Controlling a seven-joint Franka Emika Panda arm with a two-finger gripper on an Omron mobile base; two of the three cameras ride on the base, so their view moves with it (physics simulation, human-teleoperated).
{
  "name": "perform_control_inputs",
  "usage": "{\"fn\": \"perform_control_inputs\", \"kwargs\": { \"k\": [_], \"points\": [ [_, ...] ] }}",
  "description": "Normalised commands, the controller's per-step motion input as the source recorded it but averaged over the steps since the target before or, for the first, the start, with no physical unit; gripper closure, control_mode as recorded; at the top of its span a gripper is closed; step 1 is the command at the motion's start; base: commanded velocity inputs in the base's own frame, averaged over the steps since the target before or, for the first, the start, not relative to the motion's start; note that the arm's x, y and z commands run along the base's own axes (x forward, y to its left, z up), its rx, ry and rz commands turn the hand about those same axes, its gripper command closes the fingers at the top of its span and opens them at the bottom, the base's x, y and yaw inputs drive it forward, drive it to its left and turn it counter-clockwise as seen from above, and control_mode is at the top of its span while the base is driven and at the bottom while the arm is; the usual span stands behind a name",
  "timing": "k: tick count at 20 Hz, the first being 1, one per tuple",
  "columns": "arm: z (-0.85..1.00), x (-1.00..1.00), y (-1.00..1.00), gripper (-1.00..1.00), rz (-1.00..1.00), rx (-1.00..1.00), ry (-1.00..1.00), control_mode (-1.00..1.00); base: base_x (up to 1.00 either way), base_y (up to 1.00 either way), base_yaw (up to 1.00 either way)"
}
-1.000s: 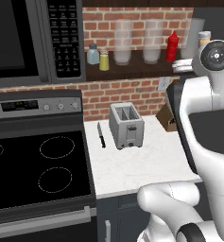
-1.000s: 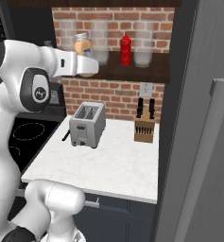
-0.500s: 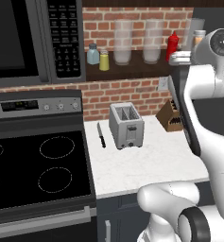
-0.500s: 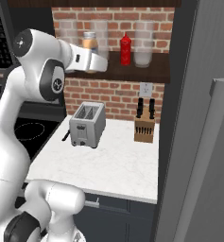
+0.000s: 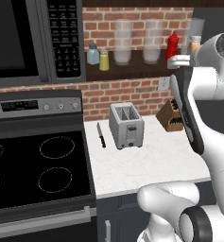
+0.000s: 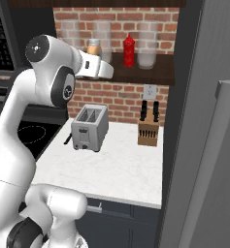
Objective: Put the shaker and condiment bottle from the counter next to their counterparts in the cabinet.
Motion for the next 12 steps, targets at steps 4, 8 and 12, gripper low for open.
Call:
{"fn": "perform_control_inputs", "kwargs": {
  "k": [4, 8, 12],
  "points": [
    [0.00, 0.18, 0.02, 1.00, 0.00, 0.00, -0.07, -1.00, 0.00, 0.00, 0.00],
    [0.00, 0.38, 0.00, 1.00, 0.00, 0.00, -0.02, -1.00, 0.00, 0.00, 0.00],
    [0.00, 0.53, 0.00, 1.00, 0.00, 0.00, 0.00, -1.00, 0.00, 0.00, 0.00]
  ]
}}
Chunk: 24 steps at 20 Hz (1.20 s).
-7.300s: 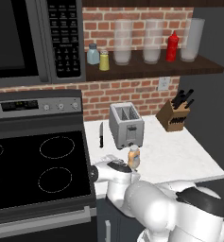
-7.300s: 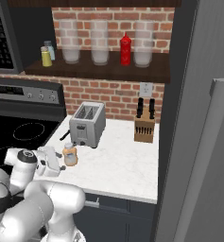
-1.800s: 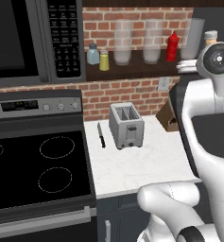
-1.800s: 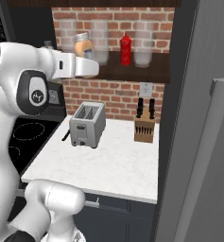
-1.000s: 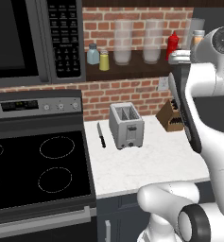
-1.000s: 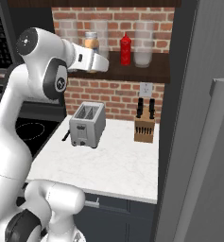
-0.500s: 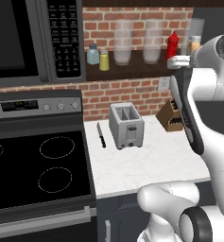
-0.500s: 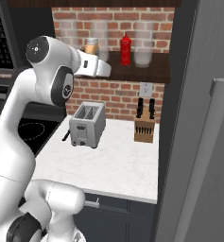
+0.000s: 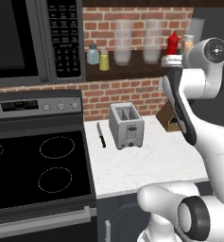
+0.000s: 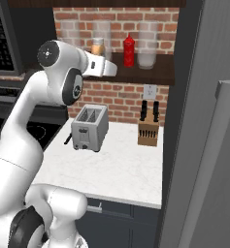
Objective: Put the shaker and condiment bottle from the counter next to their counterparts in the cabinet.
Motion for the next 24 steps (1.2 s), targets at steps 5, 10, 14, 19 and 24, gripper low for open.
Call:
{"fn": "perform_control_inputs", "kwargs": {
  "k": [5, 10, 14, 19, 24],
  "points": [
    [0.00, 0.57, 0.00, 1.00, 0.00, 0.00, 0.00, -1.00, 0.00, 0.00, 0.00],
    [-0.04, 0.45, -0.06, 1.00, 0.00, 0.01, 0.00, -1.00, 0.00, 0.00, 0.00],
    [-0.23, 0.35, -0.16, 1.00, 0.00, 0.00, 0.00, -1.00, 0.00, 0.00, 0.00],
    [-0.13, 0.28, -0.24, 1.00, 0.02, 0.00, -0.04, -1.00, 0.00, 0.00, 0.00],
    [-0.01, 0.18, -0.18, 1.00, 0.00, 0.00, -0.07, -1.00, 0.00, 0.00, 0.00]
  ]
}}
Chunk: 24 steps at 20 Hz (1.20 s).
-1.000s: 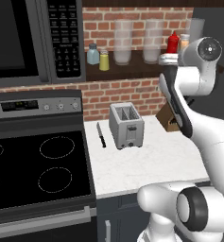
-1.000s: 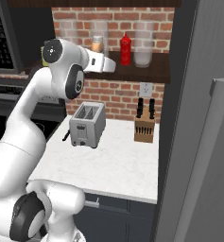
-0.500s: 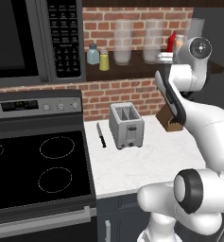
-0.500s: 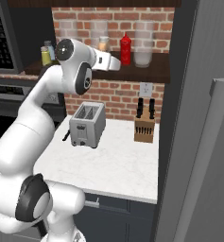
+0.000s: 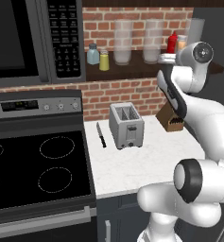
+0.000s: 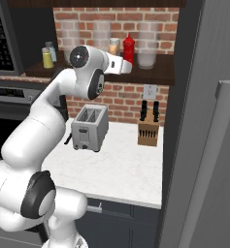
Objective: Put the shaker and condiment bottle from the counter next to their counterparts in the cabinet.
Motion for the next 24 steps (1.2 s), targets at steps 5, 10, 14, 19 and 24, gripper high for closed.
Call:
{"fn": "perform_control_inputs", "kwargs": {
  "k": [5, 10, 14, 19, 24],
  "points": [
    [-0.03, 0.11, -0.09, 1.00, 0.00, 0.00, -0.08, -1.00, 0.00, 0.00, 0.00],
    [-0.02, 0.04, -0.01, 1.00, 0.00, 0.00, -0.02, -1.00, 0.00, 0.00, 0.00],
    [0.00, 0.01, 0.00, 1.00, 0.00, 0.00, 0.00, -1.00, 0.00, 0.00, 0.00],
    [0.00, 0.01, 0.00, 1.00, 0.00, 0.00, 0.00, -1.00, 0.00, 0.00, 0.00],
    [0.00, 0.00, 0.00, 1.00, 0.00, 0.00, 0.00, -1.00, 0.00, 0.00, 0.00]
  ]
}}
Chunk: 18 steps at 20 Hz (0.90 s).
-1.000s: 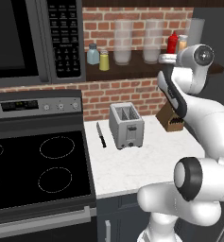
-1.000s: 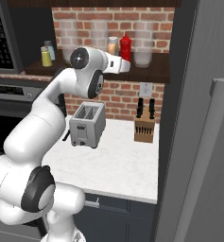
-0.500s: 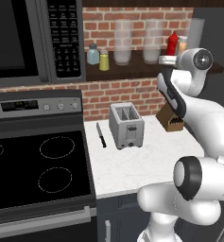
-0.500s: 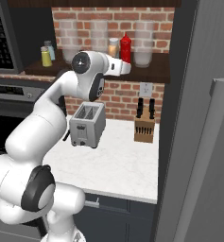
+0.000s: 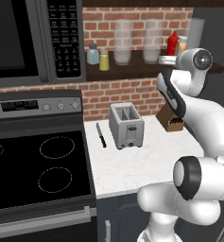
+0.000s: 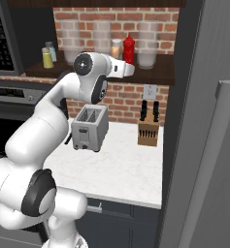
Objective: Put the shaker and condiment bottle from the counter next to their counterparts in the cabinet.
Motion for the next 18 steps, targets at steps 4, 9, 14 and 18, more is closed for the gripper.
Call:
{"fn": "perform_control_inputs", "kwargs": {
  "k": [4, 9, 14, 18],
  "points": [
    [-0.11, 0.06, 0.00, 1.00, 0.00, 0.00, 0.00, -1.00, 0.00, 0.00, 0.00],
    [-0.29, 0.15, 0.00, 1.00, 0.00, 0.00, 0.00, -1.00, 0.00, 0.00, 0.00],
    [-0.12, 0.15, 0.00, 1.00, 0.00, 0.00, 0.00, -1.00, 0.00, 0.00, 0.00],
    [-0.06, 0.18, 0.00, 1.00, 0.00, 0.00, 0.00, -1.00, 0.00, 0.00, 0.00]
  ]
}}
